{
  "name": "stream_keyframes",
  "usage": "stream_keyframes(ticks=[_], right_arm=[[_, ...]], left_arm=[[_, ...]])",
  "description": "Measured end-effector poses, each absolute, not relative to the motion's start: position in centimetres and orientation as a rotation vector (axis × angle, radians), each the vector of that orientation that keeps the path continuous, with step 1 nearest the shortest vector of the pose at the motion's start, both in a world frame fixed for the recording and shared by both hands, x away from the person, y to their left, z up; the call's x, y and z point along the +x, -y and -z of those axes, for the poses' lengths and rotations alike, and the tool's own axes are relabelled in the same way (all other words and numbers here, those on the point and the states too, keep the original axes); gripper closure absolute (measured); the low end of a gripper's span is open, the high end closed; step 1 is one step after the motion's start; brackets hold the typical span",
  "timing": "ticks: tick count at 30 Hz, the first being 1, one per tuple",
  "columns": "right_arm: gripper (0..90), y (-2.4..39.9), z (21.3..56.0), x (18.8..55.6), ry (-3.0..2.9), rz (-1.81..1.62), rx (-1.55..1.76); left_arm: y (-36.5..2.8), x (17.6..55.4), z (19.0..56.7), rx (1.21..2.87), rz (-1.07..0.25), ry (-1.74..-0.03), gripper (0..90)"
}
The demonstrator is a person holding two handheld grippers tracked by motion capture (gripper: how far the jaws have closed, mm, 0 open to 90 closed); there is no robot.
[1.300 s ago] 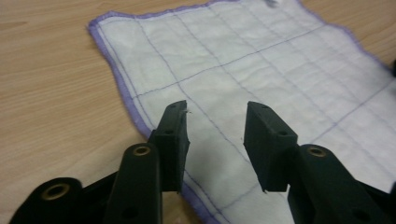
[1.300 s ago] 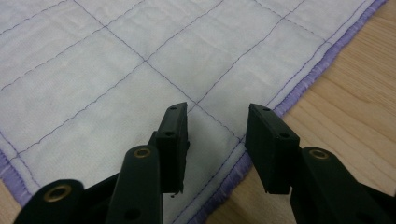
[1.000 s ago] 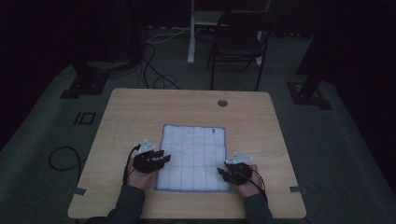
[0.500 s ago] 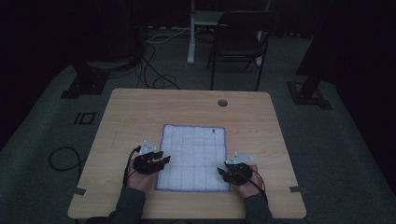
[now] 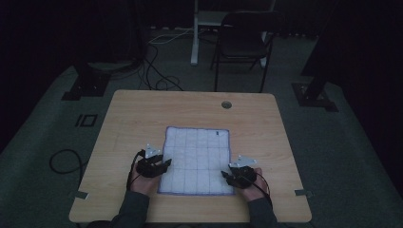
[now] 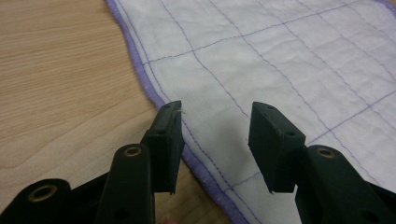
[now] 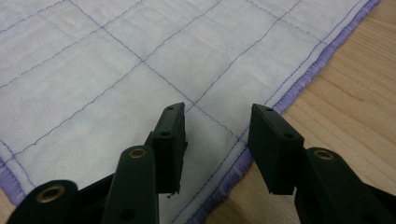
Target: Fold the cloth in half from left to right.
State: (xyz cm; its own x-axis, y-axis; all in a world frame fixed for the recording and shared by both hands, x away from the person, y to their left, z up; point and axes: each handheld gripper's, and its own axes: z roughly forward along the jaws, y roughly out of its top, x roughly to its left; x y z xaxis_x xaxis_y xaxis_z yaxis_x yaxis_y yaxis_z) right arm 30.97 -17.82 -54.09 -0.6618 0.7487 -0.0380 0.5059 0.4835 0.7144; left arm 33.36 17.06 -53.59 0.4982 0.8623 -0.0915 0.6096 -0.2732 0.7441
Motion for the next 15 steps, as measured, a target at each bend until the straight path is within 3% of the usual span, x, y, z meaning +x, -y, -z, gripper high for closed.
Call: stream_keyframes(ticks=[15], right_arm=[[56.8,17.79,54.1,30.94,-2.387,-0.979,1.05]], left_arm=[[-16.36,34.27,54.43,2.019,-0.534,-1.231,46.3]])
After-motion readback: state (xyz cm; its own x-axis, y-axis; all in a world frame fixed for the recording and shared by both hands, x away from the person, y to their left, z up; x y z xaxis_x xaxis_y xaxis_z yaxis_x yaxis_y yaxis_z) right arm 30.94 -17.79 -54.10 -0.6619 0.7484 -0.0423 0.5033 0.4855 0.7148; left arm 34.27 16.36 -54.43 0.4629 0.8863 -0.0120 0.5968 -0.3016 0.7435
